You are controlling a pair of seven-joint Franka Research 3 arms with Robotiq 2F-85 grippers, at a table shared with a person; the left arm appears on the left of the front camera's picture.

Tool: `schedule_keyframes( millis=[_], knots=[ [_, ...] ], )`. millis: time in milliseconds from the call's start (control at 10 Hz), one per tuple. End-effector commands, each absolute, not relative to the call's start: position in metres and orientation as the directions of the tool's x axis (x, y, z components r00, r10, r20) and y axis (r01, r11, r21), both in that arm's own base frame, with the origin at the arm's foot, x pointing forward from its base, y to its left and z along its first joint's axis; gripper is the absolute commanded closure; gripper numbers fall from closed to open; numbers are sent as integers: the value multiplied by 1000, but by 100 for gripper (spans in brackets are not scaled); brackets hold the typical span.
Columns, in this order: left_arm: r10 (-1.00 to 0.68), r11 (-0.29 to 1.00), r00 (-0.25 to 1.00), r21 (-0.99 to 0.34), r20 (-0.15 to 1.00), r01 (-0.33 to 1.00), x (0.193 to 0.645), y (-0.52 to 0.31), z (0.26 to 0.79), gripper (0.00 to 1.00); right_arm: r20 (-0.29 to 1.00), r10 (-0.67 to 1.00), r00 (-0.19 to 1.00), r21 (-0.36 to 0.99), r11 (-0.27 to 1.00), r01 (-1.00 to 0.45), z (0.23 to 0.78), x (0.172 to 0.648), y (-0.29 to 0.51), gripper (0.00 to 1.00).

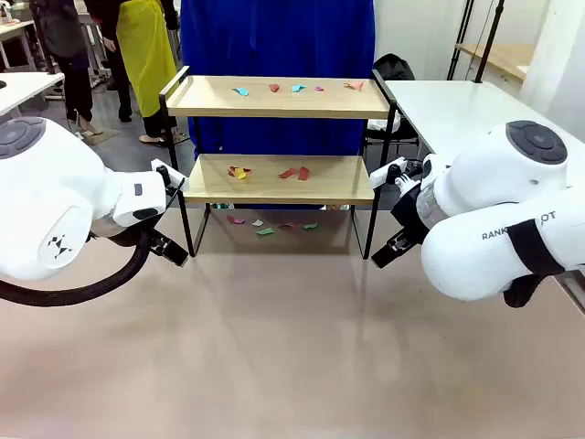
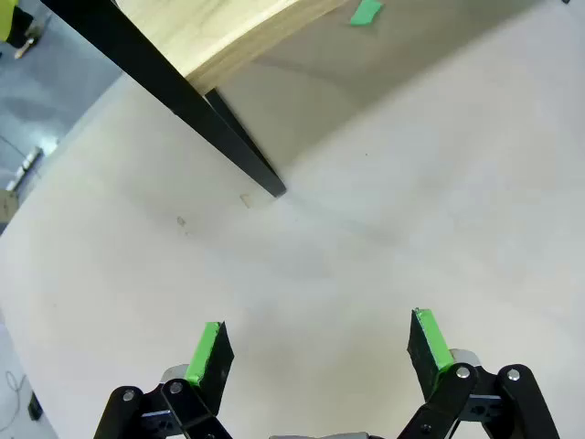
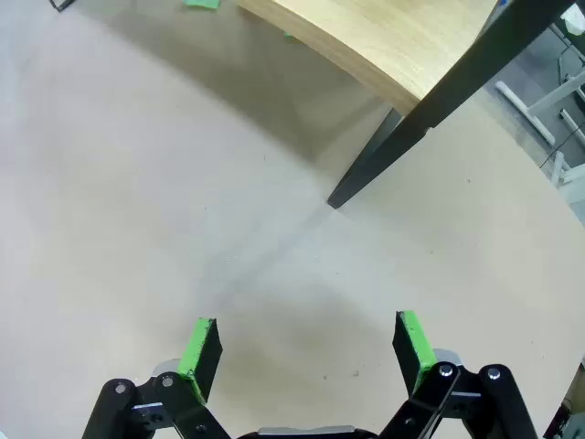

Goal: Clean the shelf.
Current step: Pick up the Duster handed by the human.

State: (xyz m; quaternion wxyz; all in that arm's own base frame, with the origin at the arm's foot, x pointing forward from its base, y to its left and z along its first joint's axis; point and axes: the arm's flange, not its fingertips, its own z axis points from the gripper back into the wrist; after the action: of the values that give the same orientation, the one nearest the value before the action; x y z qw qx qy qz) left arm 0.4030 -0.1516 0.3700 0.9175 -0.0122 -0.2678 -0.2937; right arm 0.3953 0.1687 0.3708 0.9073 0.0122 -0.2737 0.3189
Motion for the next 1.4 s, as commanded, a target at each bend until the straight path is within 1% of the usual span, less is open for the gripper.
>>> schedule_keyframes(
  millis=[0,900,1000,1100,1200,1300],
  knots=[
    [-533,827,684,135,499,546,403,-152,370,0,505,572,647,-153,796,-585,371,395,169,0],
    [-533,827,683,135,499,546,403,-152,370,0,504,573,646,-153,796,-586,371,395,169,0],
    [-520,828,682,105,515,552,410,-145,394,0,544,549,635,-151,808,-569,400,402,164,0],
    [-505,818,693,29,515,575,414,-132,419,0,576,531,622,-132,811,-570,429,404,153,0],
    [-510,800,675,7,533,600,418,-122,442,0,605,516,607,-136,817,-560,452,404,138,0],
    [-546,756,660,-35,515,653,424,-108,464,0,636,493,593,-99,814,-572,473,405,117,0]
  ],
)
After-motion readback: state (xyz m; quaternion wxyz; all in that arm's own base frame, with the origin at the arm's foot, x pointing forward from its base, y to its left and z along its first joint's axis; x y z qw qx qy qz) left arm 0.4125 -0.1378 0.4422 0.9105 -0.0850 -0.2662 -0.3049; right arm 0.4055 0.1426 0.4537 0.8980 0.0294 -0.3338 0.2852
